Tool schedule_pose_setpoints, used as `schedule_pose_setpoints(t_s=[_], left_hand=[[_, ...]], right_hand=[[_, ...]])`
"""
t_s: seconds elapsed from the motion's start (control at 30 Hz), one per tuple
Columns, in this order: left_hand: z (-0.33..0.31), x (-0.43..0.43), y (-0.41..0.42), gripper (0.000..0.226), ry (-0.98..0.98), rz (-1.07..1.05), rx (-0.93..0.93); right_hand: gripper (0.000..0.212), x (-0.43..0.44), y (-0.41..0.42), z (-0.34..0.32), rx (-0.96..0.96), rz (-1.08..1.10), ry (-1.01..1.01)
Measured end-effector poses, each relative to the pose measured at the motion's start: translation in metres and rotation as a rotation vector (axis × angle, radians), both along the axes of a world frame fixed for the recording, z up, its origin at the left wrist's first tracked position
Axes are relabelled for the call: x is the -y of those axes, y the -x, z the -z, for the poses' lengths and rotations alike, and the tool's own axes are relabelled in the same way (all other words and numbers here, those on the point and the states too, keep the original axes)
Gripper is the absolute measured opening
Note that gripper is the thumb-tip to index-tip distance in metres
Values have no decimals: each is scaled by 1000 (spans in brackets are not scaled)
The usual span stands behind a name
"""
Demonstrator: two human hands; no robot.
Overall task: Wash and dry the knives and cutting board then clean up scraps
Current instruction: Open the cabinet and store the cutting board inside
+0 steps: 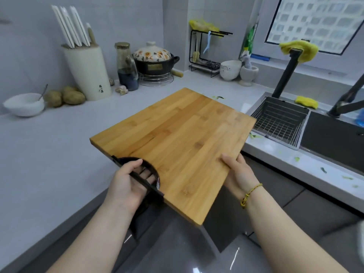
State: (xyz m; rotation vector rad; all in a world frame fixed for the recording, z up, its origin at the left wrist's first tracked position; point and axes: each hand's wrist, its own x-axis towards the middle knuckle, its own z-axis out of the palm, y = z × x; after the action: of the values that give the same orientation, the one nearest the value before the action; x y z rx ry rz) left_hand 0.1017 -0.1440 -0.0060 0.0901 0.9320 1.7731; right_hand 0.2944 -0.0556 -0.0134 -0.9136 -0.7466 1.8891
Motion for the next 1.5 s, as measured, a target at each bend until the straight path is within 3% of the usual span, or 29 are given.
schedule_pose_setpoints(t_s=[0.2,0.27,0.33,0.4,0.5,0.53,0.63,0.77,0.87,0.9,0.97,1.17,1.3,1.5], left_hand=[[21,34,-6,14,31,230,113],[29,41,-2,45,46,295,151],[42,49,5,58,87,288,160],[58,54,12,54,130,219,130],[73,54,15,38,269,310,-76],[77,50,13,38,319,379,-157],[83,34,3,39,385,567,-349],[100,21,-18,29,444,745,-445],[130,24,-28,35,512,714,-415],[140,27,-30,38,535,675,-389],[157,31,-32,41,572,609,-354],[198,31,-23,46,617,531,-324],[226,18,-4,38,613,481,-309],[261,6,24,35,607,383,-230]], right_hand=[[42,25,-21,4,101,105,-68],[42,27,-37,3,169,123,-113],[63,31,-53,2,220,121,-145],[92,33,-68,3,317,109,-155],[41,38,-90,2,338,105,-158],[36,40,-98,3,362,96,-146],[32,49,-112,9,431,25,-123],[48,62,-119,29,471,-60,-127],[90,65,-120,48,462,-130,-129],[92,65,-120,54,467,-140,-117],[82,60,-117,64,460,-157,-89],[95,48,-99,105,437,-222,-13],[96,28,-79,140,413,-235,-8],[68,-19,-34,177,439,-328,-59]])
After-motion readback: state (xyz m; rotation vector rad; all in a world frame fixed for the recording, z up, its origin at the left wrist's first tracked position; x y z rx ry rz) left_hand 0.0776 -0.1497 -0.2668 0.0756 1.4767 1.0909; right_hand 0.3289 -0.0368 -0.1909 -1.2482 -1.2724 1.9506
